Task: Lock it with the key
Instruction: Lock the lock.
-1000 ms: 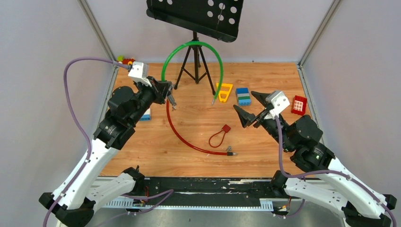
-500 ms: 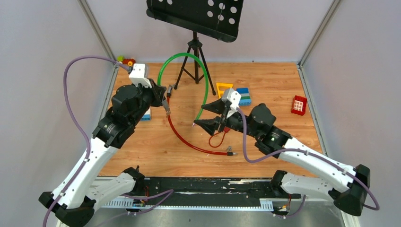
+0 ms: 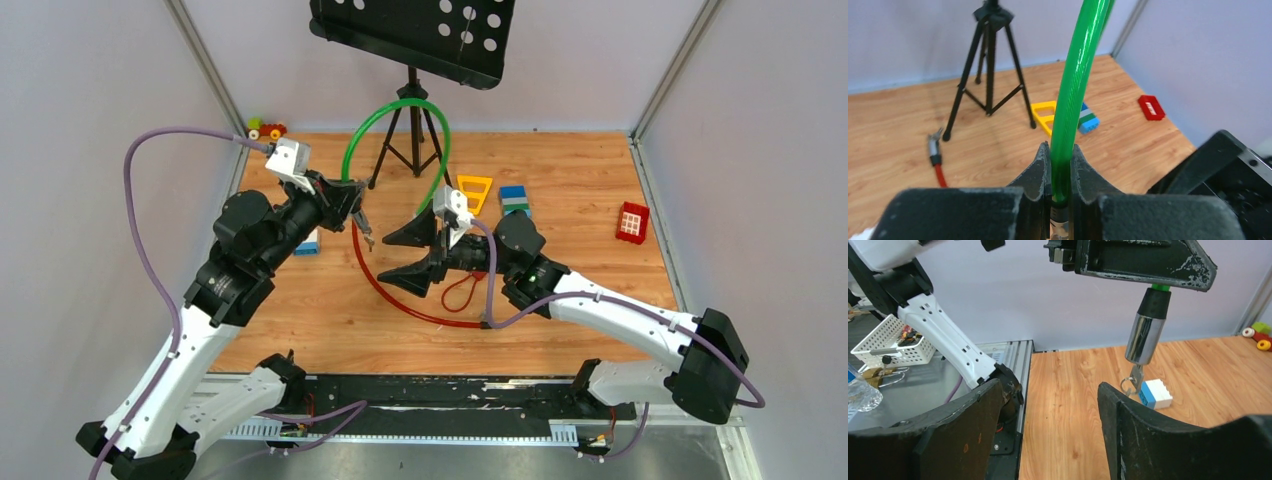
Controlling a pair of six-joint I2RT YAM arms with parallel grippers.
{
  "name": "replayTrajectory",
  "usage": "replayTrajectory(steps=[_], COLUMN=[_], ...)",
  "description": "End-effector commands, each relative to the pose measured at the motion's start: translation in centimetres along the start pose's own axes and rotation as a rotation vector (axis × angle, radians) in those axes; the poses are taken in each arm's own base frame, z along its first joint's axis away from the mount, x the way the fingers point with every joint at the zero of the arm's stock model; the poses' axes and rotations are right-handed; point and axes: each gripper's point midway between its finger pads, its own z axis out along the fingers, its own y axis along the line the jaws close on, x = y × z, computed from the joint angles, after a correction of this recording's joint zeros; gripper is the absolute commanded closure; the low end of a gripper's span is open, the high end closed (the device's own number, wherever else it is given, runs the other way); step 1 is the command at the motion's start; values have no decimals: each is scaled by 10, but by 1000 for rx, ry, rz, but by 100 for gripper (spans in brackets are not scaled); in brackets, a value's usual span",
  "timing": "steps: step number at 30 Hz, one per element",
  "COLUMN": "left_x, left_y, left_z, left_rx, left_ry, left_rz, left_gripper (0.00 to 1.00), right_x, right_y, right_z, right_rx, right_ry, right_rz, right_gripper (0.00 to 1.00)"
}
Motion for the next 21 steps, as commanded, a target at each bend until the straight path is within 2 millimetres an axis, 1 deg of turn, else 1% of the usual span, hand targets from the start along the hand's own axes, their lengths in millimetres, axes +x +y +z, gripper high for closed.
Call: replayTrajectory(steps=[1, 7, 9, 15, 21], left_x=[-50, -48, -45, -41, -36], left_y=[-52, -90, -96, -101, -86], left_z=[-17, -34, -34, -34, -28], left_rx=[269, 515, 555, 584, 500], left_ry=[-180, -211, -197, -174, -138], left_rz=[58, 126, 124, 123, 149], left_gripper=[100, 100, 100, 100, 100], right_x=[-47, -44, -46, -47, -54], right_y=[17, 19, 17, 10, 4], right_z=[5, 3, 1, -6, -19], right_rx=[-84, -88, -66, -5, 69], right_ry=[-124, -117, -124, -113, -75], right_rz=[-55, -45, -46, -80, -149], right_gripper=[29, 28, 28, 28, 30])
